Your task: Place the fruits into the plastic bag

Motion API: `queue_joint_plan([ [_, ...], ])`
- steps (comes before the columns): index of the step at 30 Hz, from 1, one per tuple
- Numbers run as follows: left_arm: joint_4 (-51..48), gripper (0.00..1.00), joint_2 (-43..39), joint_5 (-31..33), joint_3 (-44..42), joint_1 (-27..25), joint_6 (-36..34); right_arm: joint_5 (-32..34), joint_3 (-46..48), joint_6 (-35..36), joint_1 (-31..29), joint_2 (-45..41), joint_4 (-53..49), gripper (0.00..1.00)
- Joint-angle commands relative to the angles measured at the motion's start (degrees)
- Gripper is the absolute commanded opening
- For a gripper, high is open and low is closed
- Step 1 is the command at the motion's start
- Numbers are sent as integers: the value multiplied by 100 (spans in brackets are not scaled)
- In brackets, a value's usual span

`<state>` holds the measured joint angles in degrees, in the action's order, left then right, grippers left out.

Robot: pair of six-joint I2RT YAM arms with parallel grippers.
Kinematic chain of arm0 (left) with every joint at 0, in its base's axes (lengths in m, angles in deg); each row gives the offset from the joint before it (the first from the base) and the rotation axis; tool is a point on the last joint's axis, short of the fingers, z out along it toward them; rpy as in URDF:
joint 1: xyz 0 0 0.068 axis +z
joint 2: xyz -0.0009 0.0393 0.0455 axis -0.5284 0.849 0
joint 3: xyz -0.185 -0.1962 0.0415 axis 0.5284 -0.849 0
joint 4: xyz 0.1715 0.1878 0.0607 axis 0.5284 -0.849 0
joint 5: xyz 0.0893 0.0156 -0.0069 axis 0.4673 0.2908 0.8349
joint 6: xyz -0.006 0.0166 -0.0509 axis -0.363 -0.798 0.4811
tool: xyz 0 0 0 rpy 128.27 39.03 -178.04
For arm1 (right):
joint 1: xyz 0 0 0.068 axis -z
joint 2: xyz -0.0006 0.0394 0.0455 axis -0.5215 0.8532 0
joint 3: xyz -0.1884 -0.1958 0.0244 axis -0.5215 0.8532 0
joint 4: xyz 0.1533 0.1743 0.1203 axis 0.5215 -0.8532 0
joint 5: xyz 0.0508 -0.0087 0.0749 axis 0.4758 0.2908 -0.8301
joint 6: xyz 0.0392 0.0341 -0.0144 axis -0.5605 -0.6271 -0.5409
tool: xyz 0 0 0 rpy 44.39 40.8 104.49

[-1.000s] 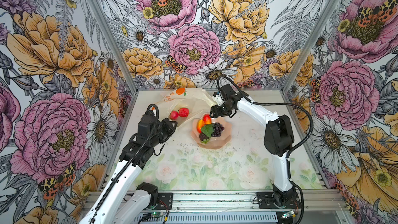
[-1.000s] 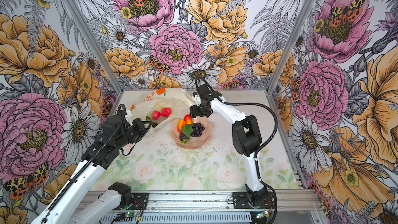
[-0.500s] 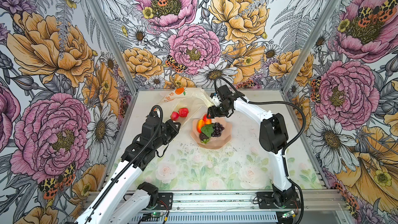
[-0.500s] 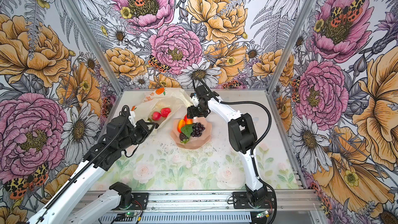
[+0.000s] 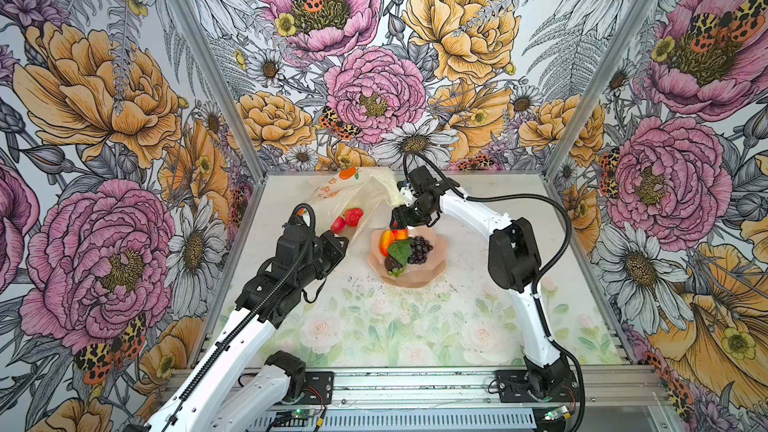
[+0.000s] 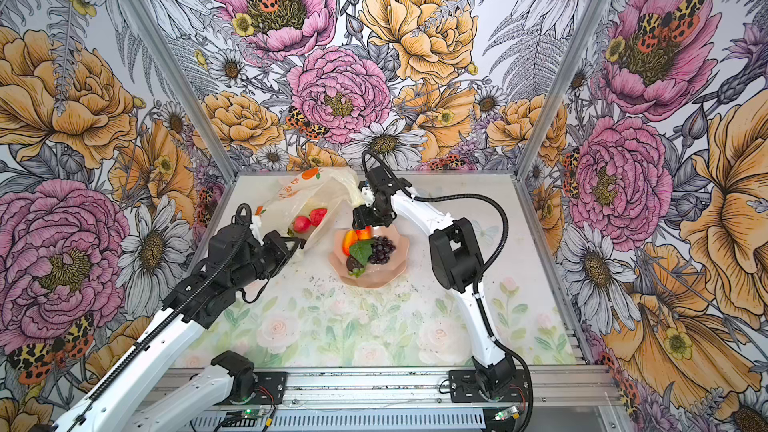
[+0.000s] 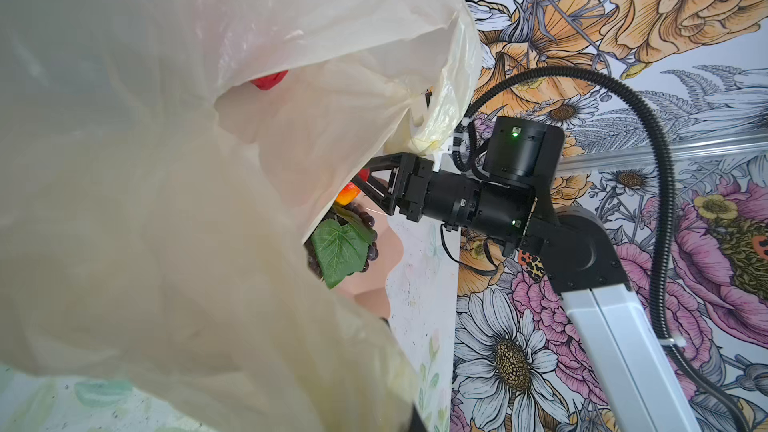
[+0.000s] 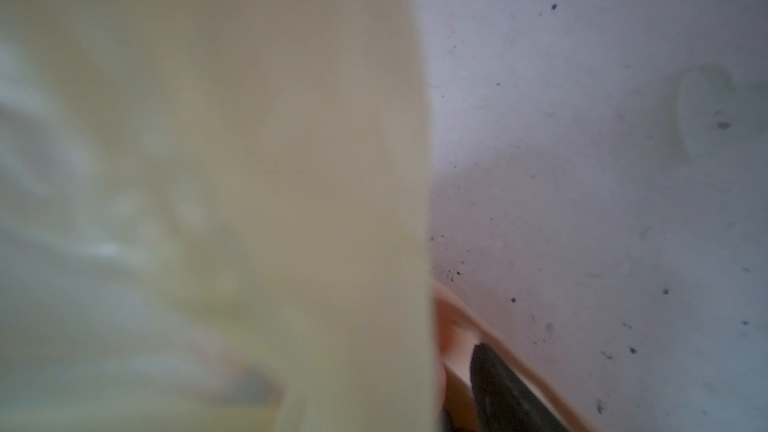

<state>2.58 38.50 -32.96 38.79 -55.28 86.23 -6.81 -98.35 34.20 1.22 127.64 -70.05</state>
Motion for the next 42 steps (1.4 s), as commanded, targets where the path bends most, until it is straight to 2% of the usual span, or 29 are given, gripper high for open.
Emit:
queue_joint_plan([
  [1,-49,0,66,-194,18,110,-89,185,-186,-86,-87,185,51,73],
  [7,-96,0,132,-507,50,329,-215,524,-197,-160,-238,267,51,73],
  [14,-94,0,182,-944,38,720,-388,910,-205,-364,-296,162,60,52],
  [19,-111,0,254,-1227,108,954,-562,1063,-123,-480,-339,-105,109,45],
  [25,-131,0,416,-1426,121,1080,-721,1250,688,-796,-415,-821,772,43],
  [33,-112,0,783,-1627,360,1226,-936,1137,1616,-1210,-424,-1491,1281,42],
  [42,71,0,633,-1604,262,1151,-987,815,2814,-1649,-398,-2504,1936,42],
])
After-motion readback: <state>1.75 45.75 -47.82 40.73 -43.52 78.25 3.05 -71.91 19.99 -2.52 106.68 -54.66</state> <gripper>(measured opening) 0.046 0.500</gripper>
